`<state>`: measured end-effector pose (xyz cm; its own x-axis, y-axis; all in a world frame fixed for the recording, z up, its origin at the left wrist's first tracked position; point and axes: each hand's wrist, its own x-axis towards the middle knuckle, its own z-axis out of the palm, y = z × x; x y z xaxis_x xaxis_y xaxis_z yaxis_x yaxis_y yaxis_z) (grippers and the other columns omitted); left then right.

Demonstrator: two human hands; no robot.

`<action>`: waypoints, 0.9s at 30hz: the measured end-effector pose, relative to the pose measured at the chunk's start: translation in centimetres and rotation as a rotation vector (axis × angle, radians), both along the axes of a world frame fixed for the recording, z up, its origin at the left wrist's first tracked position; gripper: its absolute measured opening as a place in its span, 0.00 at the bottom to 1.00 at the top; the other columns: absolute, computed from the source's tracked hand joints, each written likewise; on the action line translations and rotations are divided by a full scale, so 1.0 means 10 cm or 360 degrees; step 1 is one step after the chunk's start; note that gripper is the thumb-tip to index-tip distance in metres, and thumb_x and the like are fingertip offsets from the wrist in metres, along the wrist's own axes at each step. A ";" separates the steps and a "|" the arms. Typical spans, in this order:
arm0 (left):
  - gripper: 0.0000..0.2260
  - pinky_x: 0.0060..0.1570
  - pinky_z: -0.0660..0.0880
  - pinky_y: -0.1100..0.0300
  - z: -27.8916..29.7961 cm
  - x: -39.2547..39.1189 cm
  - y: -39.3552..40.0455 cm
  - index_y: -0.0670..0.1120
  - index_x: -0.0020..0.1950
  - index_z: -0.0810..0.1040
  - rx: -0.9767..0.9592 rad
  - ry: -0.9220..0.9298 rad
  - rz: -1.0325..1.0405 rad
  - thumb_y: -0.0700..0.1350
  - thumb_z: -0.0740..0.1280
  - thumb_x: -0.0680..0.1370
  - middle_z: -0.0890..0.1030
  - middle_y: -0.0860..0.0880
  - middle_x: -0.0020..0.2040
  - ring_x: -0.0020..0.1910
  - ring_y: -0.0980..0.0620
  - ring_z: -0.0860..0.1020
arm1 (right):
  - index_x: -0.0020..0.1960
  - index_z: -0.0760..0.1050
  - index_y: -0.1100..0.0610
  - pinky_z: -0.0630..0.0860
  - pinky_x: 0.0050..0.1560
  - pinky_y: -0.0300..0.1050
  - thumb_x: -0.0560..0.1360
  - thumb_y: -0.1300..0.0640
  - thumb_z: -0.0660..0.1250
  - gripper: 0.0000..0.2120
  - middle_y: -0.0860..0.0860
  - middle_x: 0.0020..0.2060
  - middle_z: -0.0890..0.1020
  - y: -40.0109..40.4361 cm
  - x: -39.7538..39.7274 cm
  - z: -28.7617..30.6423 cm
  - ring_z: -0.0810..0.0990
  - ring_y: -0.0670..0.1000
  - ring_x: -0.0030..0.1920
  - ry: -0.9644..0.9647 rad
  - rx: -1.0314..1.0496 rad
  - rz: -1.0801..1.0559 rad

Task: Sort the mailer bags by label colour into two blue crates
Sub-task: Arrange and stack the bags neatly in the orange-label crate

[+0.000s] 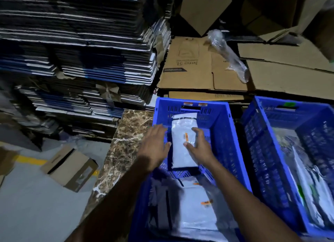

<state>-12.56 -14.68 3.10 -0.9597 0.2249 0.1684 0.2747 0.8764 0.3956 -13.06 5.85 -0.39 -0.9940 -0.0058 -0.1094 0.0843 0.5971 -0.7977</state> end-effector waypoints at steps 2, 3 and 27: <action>0.28 0.76 0.52 0.48 -0.05 -0.16 -0.03 0.48 0.78 0.58 -0.0352 -0.0102 0.0048 0.50 0.61 0.79 0.55 0.47 0.80 0.78 0.46 0.53 | 0.74 0.63 0.58 0.66 0.51 0.43 0.76 0.46 0.68 0.32 0.58 0.61 0.75 -0.18 -0.26 -0.21 0.74 0.60 0.64 -0.0114 0.0111 0.0119; 0.28 0.77 0.50 0.48 -0.06 -0.22 -0.04 0.48 0.79 0.56 -0.0407 -0.0157 0.0061 0.47 0.60 0.80 0.51 0.48 0.80 0.79 0.47 0.50 | 0.73 0.64 0.58 0.67 0.54 0.45 0.75 0.42 0.65 0.33 0.60 0.65 0.73 -0.25 -0.33 -0.33 0.72 0.61 0.65 -0.0178 0.0172 0.0189; 0.33 0.78 0.46 0.56 -0.33 -0.42 -0.09 0.36 0.77 0.57 0.0354 -0.0115 0.0128 0.49 0.47 0.74 0.59 0.37 0.77 0.78 0.41 0.54 | 0.73 0.69 0.63 0.64 0.70 0.67 0.74 0.49 0.57 0.30 0.60 0.73 0.68 -0.86 -1.03 -1.22 0.65 0.62 0.74 0.0063 0.0965 0.0469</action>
<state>-16.75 -15.54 -0.20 -0.9843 0.1125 0.1357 0.1719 0.7835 0.5971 -23.37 -2.76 -12.60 -0.9636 -0.2260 -0.1425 -0.1727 0.9339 -0.3131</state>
